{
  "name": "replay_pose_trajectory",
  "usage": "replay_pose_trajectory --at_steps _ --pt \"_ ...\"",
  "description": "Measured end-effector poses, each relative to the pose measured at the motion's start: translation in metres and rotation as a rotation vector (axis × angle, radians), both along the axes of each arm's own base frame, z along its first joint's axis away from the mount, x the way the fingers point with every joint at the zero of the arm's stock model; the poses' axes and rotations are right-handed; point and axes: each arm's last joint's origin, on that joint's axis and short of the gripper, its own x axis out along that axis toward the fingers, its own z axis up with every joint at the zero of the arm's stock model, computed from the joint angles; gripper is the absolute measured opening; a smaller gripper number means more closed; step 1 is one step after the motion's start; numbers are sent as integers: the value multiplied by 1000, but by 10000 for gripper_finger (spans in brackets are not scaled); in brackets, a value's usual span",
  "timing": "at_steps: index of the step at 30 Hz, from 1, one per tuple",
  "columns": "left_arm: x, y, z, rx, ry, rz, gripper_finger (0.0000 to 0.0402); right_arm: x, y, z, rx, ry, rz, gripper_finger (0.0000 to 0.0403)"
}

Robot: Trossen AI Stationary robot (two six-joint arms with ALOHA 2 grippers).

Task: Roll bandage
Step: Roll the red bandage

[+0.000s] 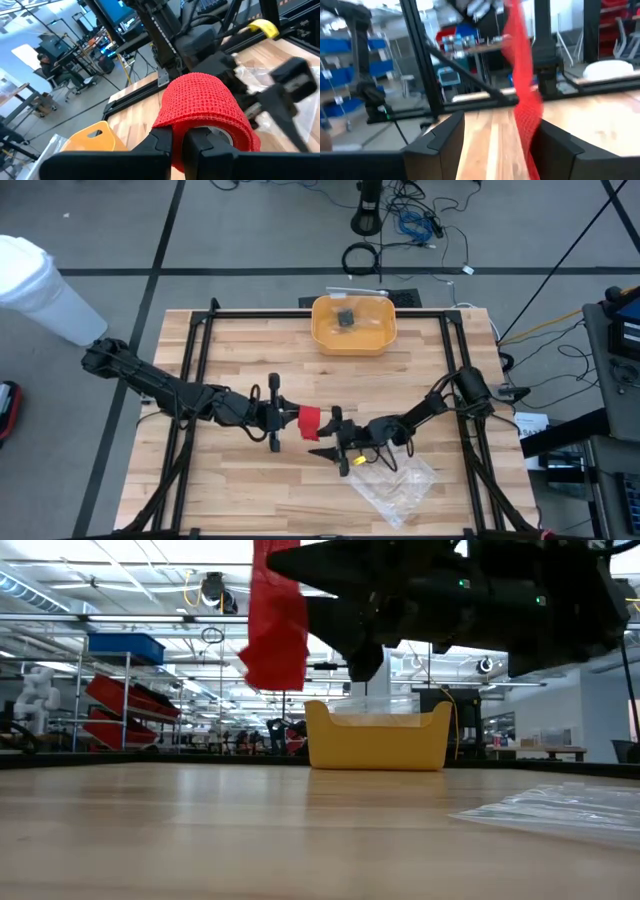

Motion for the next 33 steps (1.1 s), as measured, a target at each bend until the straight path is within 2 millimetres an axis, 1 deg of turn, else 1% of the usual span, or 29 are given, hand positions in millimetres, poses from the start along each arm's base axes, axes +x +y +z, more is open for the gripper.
replay_pose_trajectory --at_steps 4,7,10,13,18,20,27,29,33 --pt "0 0 0 2 -1 7 13 10 1 -2 -17 88 -23 196" --pt "0 0 1 0 -8 13 13 15 -3 -6 -24 144 -38 194" --pt "0 1 2 -5 -26 23 13 16 -5 -5 -2 141 -46 176" --pt "1 1 4 -5 -37 37 14 16 -6 -5 0 142 -46 135" --pt "1 1 4 -6 -40 41 15 16 -6 -5 -5 141 -33 36" --pt "1 1 4 -6 -42 42 15 16 -5 -6 -9 145 -16 10" --pt "1 1 6 -12 -62 47 15 16 -5 -13 -25 220 -26 1" --pt "1 0 8 -30 -79 45 16 16 -6 -13 -29 217 -52 1" --pt "1 -1 7 -104 -77 23 16 18 -14 -9 -88 173 -127 1"
